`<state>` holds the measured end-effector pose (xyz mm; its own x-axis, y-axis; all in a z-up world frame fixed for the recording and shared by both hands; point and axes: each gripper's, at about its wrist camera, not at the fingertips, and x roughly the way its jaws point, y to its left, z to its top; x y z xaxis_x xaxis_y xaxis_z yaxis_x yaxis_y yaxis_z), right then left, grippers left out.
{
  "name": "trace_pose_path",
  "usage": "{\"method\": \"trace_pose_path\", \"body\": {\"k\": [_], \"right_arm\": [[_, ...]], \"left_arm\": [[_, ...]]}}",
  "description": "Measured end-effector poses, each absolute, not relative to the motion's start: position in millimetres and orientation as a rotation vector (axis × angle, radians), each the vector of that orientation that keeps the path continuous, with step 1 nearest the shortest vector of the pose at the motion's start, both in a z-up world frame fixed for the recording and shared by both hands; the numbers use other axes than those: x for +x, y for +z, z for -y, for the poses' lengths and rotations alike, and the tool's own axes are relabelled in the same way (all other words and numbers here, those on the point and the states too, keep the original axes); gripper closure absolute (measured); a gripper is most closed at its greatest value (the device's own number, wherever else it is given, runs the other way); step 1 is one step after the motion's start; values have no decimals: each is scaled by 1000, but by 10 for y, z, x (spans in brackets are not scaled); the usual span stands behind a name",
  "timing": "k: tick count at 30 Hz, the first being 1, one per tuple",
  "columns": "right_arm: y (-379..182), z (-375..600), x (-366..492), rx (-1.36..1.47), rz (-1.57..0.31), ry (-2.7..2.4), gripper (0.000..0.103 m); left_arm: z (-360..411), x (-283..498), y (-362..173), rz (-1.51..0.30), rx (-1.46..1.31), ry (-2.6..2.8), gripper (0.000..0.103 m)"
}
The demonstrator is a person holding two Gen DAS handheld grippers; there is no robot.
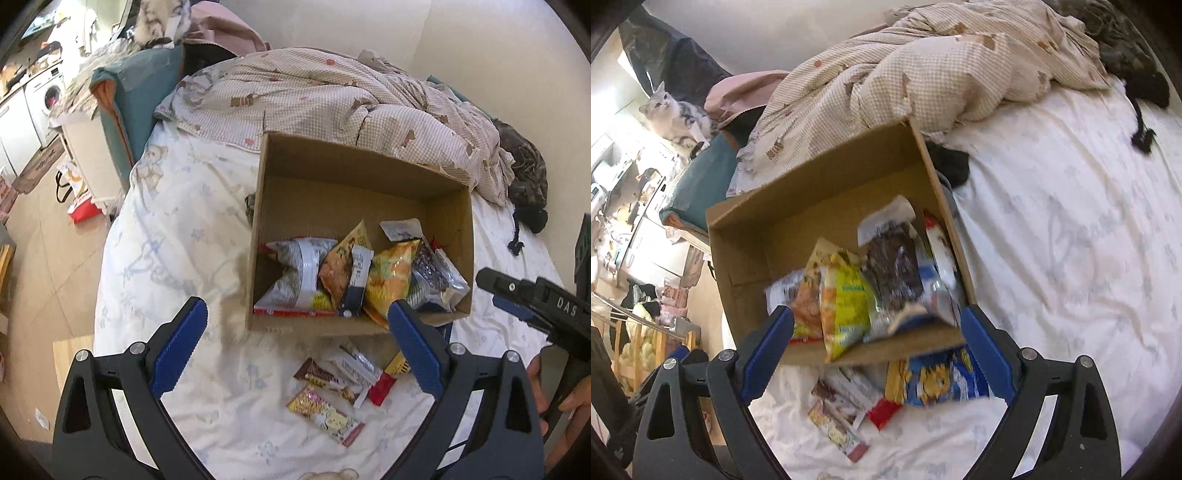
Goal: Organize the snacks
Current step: 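Withdraw both tools from the box toward the remaining snacks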
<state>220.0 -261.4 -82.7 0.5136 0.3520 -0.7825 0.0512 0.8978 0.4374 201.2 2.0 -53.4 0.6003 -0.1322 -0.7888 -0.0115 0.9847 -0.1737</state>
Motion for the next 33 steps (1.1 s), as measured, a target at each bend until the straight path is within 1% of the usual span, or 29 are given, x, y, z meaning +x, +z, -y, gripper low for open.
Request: {"method": "trace_pose_path", "body": {"k": [4, 13, 18, 22, 25, 30, 31, 33], "right_arm": [[-889, 2648, 2042, 459, -1047, 172, 9], [-1209, 2952, 1693, 645, -1141, 89, 9], [-1297, 3022, 1593, 625, -1174, 71, 9], [-1361, 3109, 1555, 635, -1192, 48, 9], [-1382, 3161, 1548, 662, -1192, 35, 9], [-1391, 3173, 1585, 666, -1190, 31, 9], [-1395, 3174, 1588, 668, -1191, 29, 9], [-1400, 3170, 1597, 678, -1192, 32, 9]], "left_arm": [[-50, 1912, -547, -931, -181, -67, 6], [-151, 1788, -682, -971, -225, -36, 6], [-260, 1800, -859, -1033, -293, 1, 6], [-172, 1845, -1099, -1117, -302, -3, 6], [77, 1866, -1403, -1237, -247, -53, 6], [365, 1755, -1844, -1368, -284, -16, 6], [420, 1745, -1898, -1378, -281, -4, 7], [518, 1745, -2001, -1391, -263, 33, 12]]}}
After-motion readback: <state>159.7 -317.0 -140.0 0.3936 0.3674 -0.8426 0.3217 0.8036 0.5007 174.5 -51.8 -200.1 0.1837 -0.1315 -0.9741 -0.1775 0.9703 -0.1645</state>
